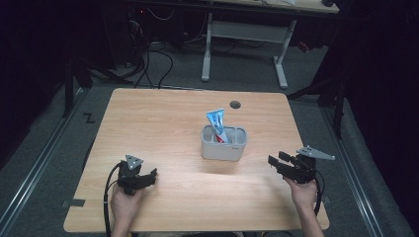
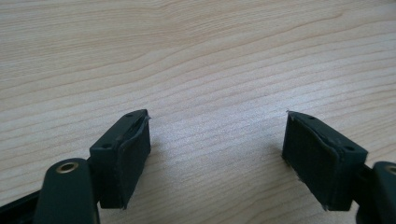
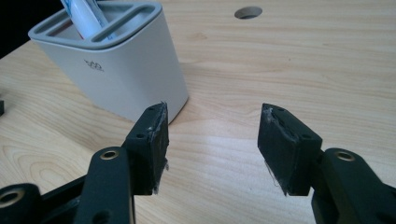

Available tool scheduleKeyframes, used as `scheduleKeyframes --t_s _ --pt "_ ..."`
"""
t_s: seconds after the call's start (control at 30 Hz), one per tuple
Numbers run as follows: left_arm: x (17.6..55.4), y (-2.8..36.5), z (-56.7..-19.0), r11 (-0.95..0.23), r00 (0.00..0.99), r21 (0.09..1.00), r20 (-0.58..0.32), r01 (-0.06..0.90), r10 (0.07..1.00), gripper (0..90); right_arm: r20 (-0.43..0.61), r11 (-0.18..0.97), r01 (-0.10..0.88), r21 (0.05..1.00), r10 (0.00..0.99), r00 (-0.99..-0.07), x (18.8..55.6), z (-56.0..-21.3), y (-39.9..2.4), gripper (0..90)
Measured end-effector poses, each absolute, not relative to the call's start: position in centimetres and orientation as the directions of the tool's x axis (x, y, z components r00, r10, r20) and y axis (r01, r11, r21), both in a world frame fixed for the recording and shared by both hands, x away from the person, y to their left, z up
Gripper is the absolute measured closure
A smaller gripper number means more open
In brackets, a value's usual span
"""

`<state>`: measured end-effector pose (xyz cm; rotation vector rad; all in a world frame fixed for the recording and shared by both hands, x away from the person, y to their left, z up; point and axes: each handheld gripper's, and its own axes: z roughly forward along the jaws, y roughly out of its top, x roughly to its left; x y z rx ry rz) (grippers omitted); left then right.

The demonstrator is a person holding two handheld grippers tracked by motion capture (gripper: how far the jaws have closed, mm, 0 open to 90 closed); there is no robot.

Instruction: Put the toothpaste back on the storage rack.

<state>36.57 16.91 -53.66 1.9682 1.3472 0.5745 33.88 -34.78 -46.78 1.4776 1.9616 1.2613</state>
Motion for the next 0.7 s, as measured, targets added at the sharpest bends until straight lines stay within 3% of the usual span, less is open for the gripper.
scheduleKeyframes --t_s 0.7 --pt "36.6 16.9 -53.7 -0.238 0.367 0.738 -0.016 0.632 0.930 23.8 0.160 0.102 0.583 0.806 0.911 -0.381 34.1 -48.6 -33.4 42.1"
